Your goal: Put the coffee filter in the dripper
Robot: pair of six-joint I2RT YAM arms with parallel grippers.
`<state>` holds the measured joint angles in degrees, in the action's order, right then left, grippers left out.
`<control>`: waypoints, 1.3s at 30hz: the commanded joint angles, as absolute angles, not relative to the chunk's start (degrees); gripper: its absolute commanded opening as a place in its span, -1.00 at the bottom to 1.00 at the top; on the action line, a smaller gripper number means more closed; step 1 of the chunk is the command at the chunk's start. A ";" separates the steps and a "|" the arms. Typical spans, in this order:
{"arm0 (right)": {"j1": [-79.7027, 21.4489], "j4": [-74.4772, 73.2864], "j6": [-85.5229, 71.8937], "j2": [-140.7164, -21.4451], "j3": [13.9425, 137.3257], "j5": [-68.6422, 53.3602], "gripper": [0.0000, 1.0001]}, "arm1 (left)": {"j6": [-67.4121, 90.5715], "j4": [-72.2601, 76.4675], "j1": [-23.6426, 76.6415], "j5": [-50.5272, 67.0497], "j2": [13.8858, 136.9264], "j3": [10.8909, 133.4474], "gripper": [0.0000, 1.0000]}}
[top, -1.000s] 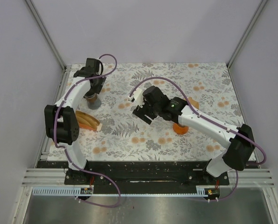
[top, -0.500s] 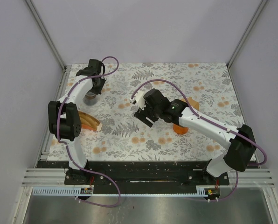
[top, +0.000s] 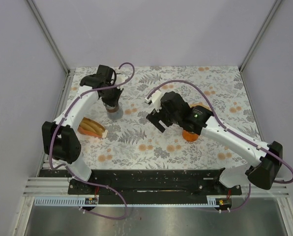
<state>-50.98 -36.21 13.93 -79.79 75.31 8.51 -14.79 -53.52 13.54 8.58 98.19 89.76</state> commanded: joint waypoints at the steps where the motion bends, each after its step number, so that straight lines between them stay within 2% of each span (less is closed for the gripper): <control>1: -51.24 -37.44 9.33 -75.24 78.48 16.25 0.89 | -18.89 -54.84 20.37 16.52 89.31 86.23 -1.00; 9: -47.73 -39.81 3.87 -72.95 82.97 26.27 0.99 | -24.87 -55.37 33.74 15.12 83.32 79.99 -1.00; 18: -45.53 -40.43 2.02 -70.40 81.83 32.16 0.99 | -27.07 -54.67 43.41 12.23 85.95 75.77 -1.00; 31: -45.44 -40.43 4.13 -66.97 78.23 28.74 0.99 | -27.51 -50.63 46.58 7.74 91.58 75.59 -1.00; 33: -45.44 -40.60 4.83 -66.89 77.70 28.83 0.99 | -27.33 -50.27 46.58 7.29 91.93 75.85 -0.93; 36: -45.44 -40.87 5.62 -66.62 76.64 30.49 0.99 | -27.33 -50.18 46.58 7.38 92.02 75.85 -0.70; 39: -45.35 -41.48 5.98 -66.18 76.11 32.16 0.99 | -27.42 -50.18 46.58 7.38 92.02 76.20 -0.28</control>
